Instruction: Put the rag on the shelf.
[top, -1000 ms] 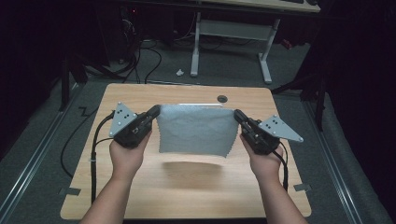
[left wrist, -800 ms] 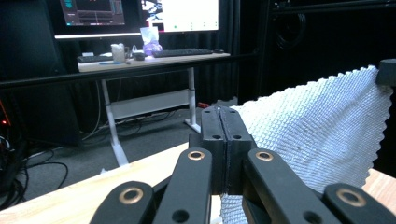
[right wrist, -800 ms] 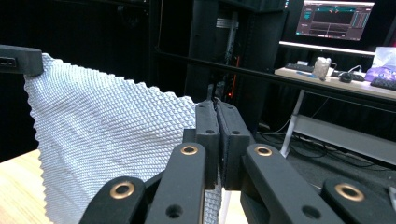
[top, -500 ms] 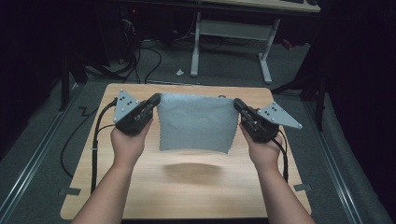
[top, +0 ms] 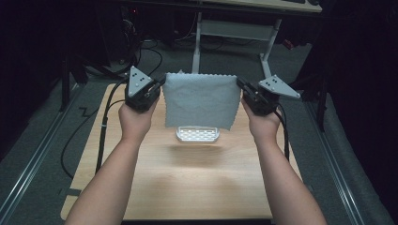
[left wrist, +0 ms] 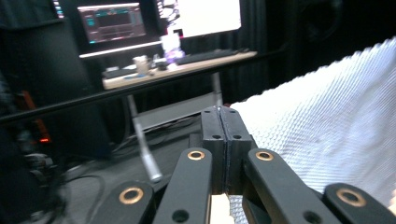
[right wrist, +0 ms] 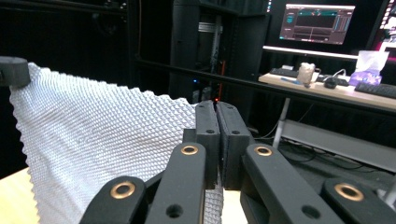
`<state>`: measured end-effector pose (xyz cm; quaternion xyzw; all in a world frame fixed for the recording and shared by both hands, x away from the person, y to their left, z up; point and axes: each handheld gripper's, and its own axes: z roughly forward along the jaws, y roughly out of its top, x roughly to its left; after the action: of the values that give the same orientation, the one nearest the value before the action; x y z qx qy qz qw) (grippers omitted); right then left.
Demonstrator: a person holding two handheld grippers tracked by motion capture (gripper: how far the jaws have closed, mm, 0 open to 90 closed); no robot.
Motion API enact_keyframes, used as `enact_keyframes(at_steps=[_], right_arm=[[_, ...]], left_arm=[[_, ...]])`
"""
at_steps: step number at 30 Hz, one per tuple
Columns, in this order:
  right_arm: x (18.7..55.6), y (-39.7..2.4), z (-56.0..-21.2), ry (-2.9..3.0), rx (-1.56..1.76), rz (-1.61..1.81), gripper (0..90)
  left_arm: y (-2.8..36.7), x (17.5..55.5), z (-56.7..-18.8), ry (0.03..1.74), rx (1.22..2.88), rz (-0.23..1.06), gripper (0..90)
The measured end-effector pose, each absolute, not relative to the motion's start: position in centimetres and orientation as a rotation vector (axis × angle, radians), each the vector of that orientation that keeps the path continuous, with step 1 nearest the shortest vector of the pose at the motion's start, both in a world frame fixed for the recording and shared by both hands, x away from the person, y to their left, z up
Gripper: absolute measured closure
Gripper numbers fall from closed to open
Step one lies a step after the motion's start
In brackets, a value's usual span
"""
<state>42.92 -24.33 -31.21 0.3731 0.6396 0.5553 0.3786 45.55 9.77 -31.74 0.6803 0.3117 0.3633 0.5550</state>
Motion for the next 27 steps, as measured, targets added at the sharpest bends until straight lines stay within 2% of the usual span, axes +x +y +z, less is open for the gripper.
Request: enact_keyframes(at_steps=[5,9,17,27], right_arm=[[45.5,-23.9,-30.9,1.65,0.955,1.376,89.4],[47.2,-23.6,-31.4,1.676,0.964,1.33,89.4],[50.1,-23.8,-34.2,1.78,1.051,1.213,89.4],[50.7,-24.0,-39.0,1.892,1.078,1.213,89.3]], left_arm=[[9.1,47.7,-31.9,0.777,1.63,0.922,89.8],[8.9,49.4,-32.2,0.814,1.659,0.912,89.8],[8.1,51.7,-35.8,0.879,1.783,0.84,89.8],[9.2,51.7,-40.4,0.918,1.844,0.685,89.8]])
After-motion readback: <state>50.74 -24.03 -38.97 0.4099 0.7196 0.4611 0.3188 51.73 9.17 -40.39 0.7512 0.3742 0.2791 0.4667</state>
